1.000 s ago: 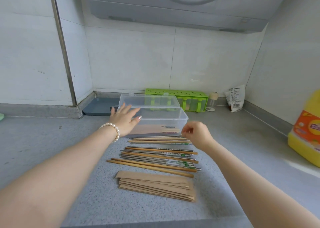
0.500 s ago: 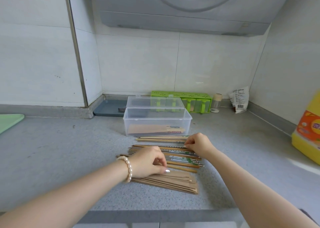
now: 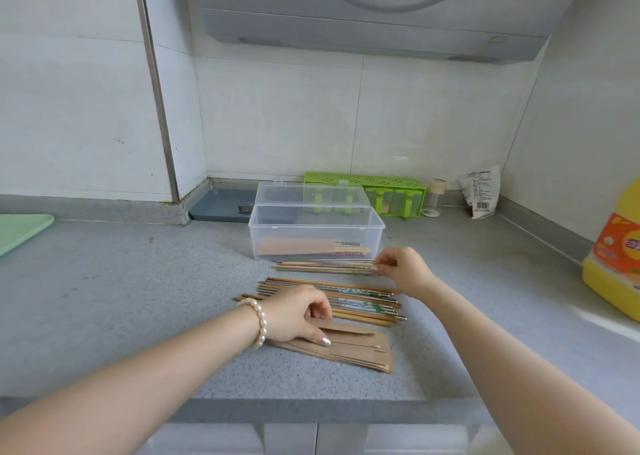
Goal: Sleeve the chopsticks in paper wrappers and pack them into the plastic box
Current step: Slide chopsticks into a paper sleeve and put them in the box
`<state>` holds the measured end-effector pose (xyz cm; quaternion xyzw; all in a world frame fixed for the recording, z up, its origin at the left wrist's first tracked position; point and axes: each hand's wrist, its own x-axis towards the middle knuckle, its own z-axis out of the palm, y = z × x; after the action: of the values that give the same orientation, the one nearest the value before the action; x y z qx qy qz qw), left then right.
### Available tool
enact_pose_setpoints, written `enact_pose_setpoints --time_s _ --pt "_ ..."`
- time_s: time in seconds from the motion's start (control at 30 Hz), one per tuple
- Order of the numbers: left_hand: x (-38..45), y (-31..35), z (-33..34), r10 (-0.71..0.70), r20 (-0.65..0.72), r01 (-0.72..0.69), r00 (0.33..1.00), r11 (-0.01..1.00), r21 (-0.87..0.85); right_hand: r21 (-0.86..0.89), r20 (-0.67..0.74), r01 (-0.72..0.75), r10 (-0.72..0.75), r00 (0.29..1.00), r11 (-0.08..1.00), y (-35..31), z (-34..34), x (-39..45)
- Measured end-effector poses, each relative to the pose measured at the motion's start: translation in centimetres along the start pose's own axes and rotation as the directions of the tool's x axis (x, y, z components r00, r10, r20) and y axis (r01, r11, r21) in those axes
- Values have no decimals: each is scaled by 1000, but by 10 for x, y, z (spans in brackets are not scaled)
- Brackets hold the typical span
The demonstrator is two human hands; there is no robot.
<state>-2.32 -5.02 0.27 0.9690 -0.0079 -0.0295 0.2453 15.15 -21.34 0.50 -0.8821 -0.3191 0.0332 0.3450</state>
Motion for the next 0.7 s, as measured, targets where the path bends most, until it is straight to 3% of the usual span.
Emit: enact_pose_setpoints --time_s 0.13,0.33,0.7 --pt "1 1 -8 -37 20 37 999 999 14 315 -12 18 -15 1000 949 -10 -24 -13" --pt "4 6 -18 -34 -73 34 997 999 3 508 -13 -16 26 1000 861 -3 -34 -23" --pt "-2 13 -28 -29 -249 39 968 999 37 457 182 -177 103 978 872 -28 -16 -38"
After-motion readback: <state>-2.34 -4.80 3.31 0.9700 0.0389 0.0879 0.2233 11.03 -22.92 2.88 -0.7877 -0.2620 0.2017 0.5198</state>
